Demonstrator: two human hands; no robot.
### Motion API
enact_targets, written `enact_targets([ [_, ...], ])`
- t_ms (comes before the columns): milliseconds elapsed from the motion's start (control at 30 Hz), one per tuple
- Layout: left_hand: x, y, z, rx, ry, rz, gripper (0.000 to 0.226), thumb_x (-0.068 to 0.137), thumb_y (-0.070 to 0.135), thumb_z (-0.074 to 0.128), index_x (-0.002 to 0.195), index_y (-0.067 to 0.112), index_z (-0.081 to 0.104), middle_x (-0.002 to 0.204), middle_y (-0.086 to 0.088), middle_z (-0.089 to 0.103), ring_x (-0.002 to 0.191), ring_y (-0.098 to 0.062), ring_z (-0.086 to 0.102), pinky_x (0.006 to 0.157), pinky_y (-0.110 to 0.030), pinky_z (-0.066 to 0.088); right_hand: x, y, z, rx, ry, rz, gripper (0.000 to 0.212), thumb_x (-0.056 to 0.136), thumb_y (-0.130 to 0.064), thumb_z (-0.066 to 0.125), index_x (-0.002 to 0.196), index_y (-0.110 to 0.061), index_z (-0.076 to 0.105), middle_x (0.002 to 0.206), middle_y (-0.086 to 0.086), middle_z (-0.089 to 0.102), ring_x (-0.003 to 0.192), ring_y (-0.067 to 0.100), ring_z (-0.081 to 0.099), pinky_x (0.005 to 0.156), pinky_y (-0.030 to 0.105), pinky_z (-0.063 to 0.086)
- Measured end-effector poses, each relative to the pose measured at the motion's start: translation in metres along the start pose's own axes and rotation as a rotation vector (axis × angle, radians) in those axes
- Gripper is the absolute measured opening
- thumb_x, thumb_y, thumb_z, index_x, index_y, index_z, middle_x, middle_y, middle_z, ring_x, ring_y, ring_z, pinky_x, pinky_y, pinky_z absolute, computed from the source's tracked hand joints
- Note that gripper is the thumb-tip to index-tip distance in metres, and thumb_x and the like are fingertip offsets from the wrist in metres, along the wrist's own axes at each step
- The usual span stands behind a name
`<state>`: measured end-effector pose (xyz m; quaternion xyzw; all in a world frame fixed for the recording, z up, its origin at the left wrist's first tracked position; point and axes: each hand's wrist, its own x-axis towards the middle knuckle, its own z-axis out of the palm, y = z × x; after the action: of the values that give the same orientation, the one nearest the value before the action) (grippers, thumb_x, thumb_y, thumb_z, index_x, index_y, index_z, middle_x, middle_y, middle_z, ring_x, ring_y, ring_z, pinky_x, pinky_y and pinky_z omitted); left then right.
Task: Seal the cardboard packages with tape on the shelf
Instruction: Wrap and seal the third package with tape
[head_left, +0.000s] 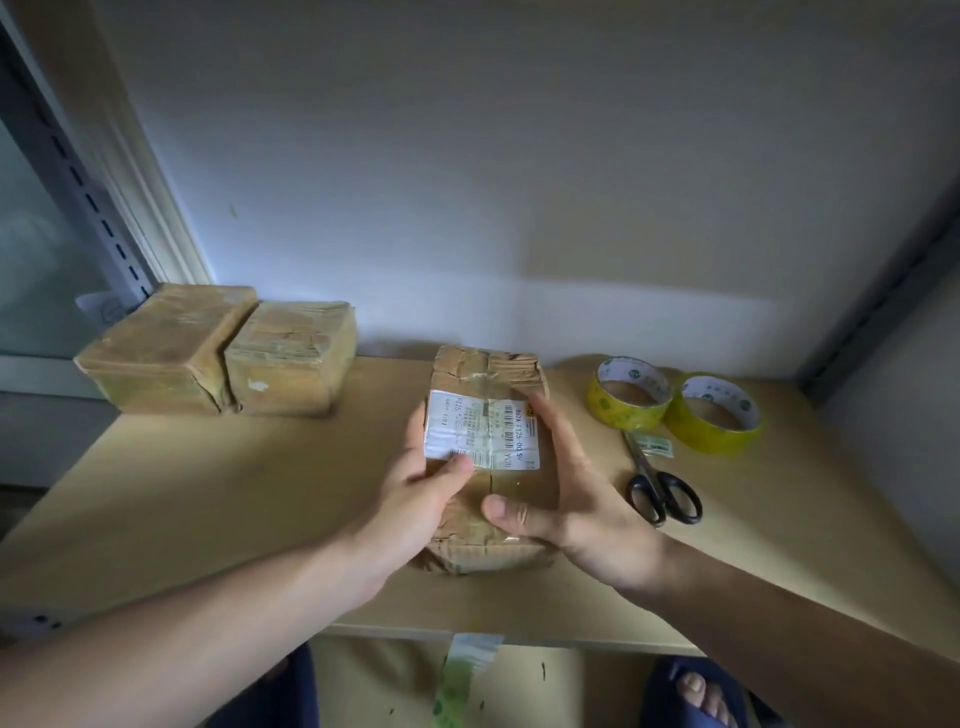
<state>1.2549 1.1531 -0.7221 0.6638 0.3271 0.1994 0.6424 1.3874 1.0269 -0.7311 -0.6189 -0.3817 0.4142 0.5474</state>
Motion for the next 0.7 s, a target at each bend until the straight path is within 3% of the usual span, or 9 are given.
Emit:
enact_targets([
  [67,0.002,-0.003,-0.001,-0.026,-0.014,-0.007,0.050,0.102,0.005,0.055,0.138,0.039,0.046,0.111,0.024,0.070,0.092,0.018,0.065,0.080,-0.003,0.048,0.005,-0.003,-0.006,-0.062,-0.025,0.030,0.129,0.074,-0.013,0.092,0.163,-0.030,0.001,0.149,-0.013,0.049,0.135,-0.005,0.049,0.109,0.025,0.046],
  [167,0.005,-0.007,-0.003,0.007,-0.028,-0.003,0.064,0.103,0.009,0.055,0.157,0.033,0.030,0.126,0.024,0.064,0.107,0.019,0.060,0.090,-0.001,0.044,0.008,-0.005,-0.014,-0.305,-0.079,0.050,0.153,0.048,-0.062,0.096,0.160,-0.045,-0.006,0.165,-0.017,0.023,0.151,0.001,0.024,0.127,0.039,0.024],
  [267,0.006,-0.011,-0.005,0.023,-0.018,0.004,0.072,0.103,0.014,0.056,0.162,0.032,0.019,0.138,0.016,0.061,0.119,0.010,0.057,0.099,-0.004,0.039,0.009,-0.008,-0.018,-0.373,-0.128,0.035,0.157,0.045,-0.071,0.093,0.160,-0.045,-0.012,0.167,-0.021,0.012,0.154,0.002,0.016,0.128,0.040,0.019],
  [400,0.007,-0.012,-0.003,0.013,-0.024,0.027,0.073,0.102,0.011,0.057,0.162,0.030,0.018,0.125,0.023,0.064,0.103,0.020,0.060,0.089,-0.003,0.046,0.003,-0.013,-0.026,-0.426,-0.222,0.061,0.145,0.055,-0.064,0.091,0.158,-0.051,-0.011,0.170,-0.020,0.005,0.155,-0.001,0.011,0.129,0.041,0.017],
  [467,0.006,-0.012,-0.002,0.005,-0.028,0.023,0.073,0.100,0.003,0.058,0.160,0.027,0.024,0.117,0.021,0.068,0.092,0.019,0.064,0.079,-0.004,0.048,0.000,-0.014,-0.023,-0.217,-0.160,0.066,0.118,0.075,-0.051,0.086,0.160,-0.048,0.004,0.164,-0.017,0.029,0.145,-0.008,0.033,0.122,0.032,0.034],
  [500,0.005,-0.011,-0.003,-0.004,-0.040,0.015,0.076,0.098,0.000,0.059,0.160,0.026,0.023,0.118,0.019,0.068,0.091,0.018,0.064,0.078,-0.004,0.048,-0.002,-0.015,-0.021,-0.140,-0.120,0.054,0.104,0.084,-0.032,0.084,0.158,-0.043,0.012,0.155,-0.017,0.043,0.135,-0.012,0.044,0.113,0.023,0.042],
  [567,0.006,-0.012,-0.007,-0.015,-0.079,0.000,0.084,0.096,-0.003,0.061,0.162,0.026,0.018,0.122,0.022,0.065,0.094,0.022,0.062,0.078,-0.003,0.046,0.000,-0.013,-0.019,-0.131,-0.097,0.044,0.104,0.083,-0.010,0.083,0.154,-0.041,0.012,0.143,-0.022,0.049,0.128,-0.015,0.049,0.109,0.021,0.045],
  [633,0.007,-0.014,-0.011,-0.023,-0.094,-0.012,0.086,0.096,-0.003,0.061,0.163,0.026,0.015,0.120,0.032,0.058,0.095,0.029,0.057,0.079,0.000,0.044,0.004,-0.010,-0.015,-0.286,-0.106,0.039,0.134,0.068,-0.041,0.094,0.159,-0.044,-0.003,0.158,-0.019,0.035,0.146,-0.006,0.033,0.125,0.037,0.030],
  [700,0.007,-0.015,-0.010,-0.013,-0.080,-0.001,0.084,0.096,-0.004,0.059,0.162,0.023,0.014,0.118,0.035,0.054,0.093,0.032,0.054,0.079,0.002,0.042,0.004,-0.009,-0.014,-0.407,-0.102,0.026,0.146,0.056,-0.069,0.090,0.158,-0.050,-0.012,0.167,-0.019,0.019,0.154,0.002,0.018,0.128,0.041,0.020],
])
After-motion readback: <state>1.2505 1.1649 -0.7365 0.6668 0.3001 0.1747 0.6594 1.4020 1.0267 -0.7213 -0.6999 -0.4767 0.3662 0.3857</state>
